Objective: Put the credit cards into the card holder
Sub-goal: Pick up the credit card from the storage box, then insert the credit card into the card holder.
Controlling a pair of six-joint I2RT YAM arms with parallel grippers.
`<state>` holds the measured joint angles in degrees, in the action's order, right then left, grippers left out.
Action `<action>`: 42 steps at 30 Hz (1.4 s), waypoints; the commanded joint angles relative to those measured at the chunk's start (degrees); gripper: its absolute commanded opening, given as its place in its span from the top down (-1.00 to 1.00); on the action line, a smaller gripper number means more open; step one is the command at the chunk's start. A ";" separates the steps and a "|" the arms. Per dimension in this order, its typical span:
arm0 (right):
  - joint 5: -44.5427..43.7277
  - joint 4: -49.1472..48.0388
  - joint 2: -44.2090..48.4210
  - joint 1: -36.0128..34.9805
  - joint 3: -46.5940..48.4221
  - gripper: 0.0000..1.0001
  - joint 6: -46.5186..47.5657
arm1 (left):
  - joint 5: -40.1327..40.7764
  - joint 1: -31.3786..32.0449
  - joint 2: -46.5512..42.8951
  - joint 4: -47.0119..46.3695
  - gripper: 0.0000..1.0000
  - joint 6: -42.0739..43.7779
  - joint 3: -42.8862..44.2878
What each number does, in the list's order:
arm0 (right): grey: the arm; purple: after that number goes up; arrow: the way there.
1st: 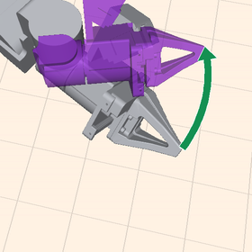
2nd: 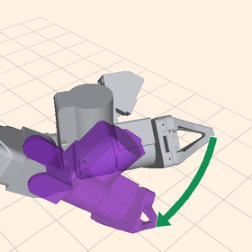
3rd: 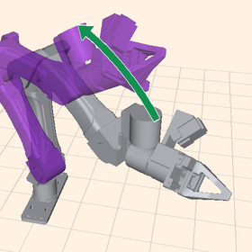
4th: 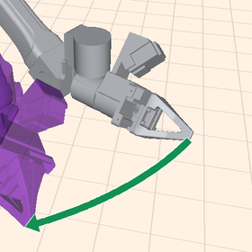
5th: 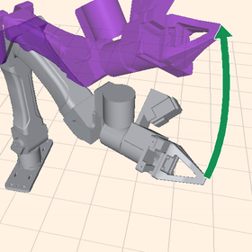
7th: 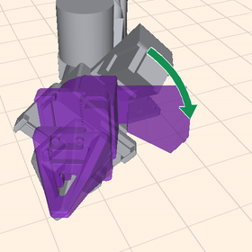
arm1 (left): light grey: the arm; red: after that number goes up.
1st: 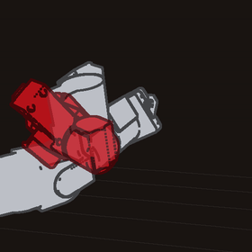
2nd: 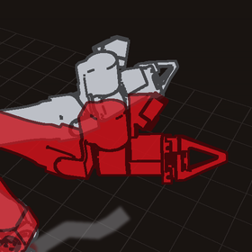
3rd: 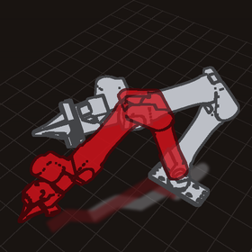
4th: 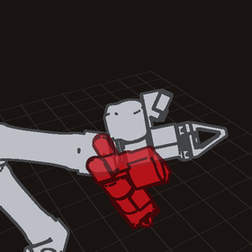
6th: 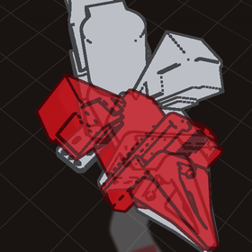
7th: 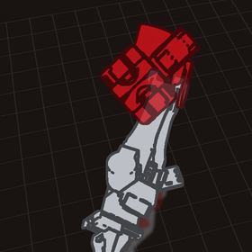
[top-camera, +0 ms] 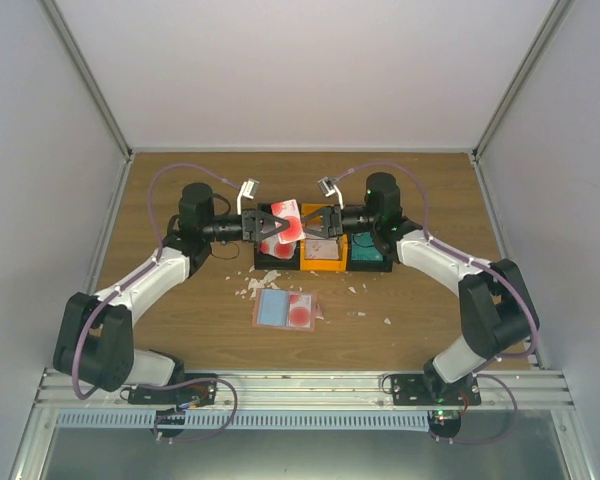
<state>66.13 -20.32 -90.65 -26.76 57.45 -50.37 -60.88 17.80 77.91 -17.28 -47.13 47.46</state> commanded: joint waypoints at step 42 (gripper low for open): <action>-39.32 30.05 17.29 -0.05 -9.02 0.99 12.23 | 39.34 -4.29 -16.52 44.38 1.00 15.13 -8.52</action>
<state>38.81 1.96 -75.77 -21.17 52.01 -42.13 -34.52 12.23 65.80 14.00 -33.69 42.33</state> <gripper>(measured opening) 0.011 0.027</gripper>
